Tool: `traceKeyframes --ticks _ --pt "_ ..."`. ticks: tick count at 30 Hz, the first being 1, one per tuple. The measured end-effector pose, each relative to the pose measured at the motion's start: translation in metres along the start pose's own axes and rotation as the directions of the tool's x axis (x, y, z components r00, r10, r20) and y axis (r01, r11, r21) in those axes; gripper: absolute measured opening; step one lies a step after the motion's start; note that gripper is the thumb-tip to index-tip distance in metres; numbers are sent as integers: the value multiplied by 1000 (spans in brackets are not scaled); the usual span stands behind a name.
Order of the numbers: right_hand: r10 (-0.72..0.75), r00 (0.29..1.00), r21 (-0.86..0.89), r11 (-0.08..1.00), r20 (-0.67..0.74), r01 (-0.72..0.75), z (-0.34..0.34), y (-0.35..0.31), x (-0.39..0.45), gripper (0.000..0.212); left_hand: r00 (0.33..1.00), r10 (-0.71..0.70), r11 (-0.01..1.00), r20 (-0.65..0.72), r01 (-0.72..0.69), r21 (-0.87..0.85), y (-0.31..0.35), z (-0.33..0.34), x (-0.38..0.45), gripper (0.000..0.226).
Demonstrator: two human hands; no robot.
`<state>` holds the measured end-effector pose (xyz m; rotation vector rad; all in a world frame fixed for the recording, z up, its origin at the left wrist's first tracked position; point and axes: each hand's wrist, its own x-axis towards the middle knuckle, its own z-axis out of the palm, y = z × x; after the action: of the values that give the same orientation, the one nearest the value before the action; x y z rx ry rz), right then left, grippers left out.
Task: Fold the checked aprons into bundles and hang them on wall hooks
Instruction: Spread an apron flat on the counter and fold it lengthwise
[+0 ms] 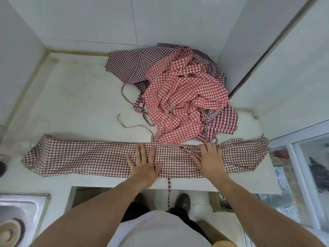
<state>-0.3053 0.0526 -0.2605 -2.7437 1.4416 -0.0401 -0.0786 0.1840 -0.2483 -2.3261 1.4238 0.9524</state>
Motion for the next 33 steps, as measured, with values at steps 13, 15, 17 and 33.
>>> traceKeyframes --ticks 13,15,17,33 --pt "-28 999 113 993 -33 31 -5 79 -50 55 981 -160 986 108 163 -21 29 -17 1 79" --pt "-41 998 120 992 47 35 -9 82 -54 68 985 -147 988 94 151 -32 27 -14 -1 79" --pt "-8 983 175 984 183 -25 -16 83 -57 92 986 -138 990 88 141 -22 24 -12 -2 79" --pt "-130 988 333 938 79 97 -15 154 -87 47 973 -206 978 104 207 4 25 -7 2 80"
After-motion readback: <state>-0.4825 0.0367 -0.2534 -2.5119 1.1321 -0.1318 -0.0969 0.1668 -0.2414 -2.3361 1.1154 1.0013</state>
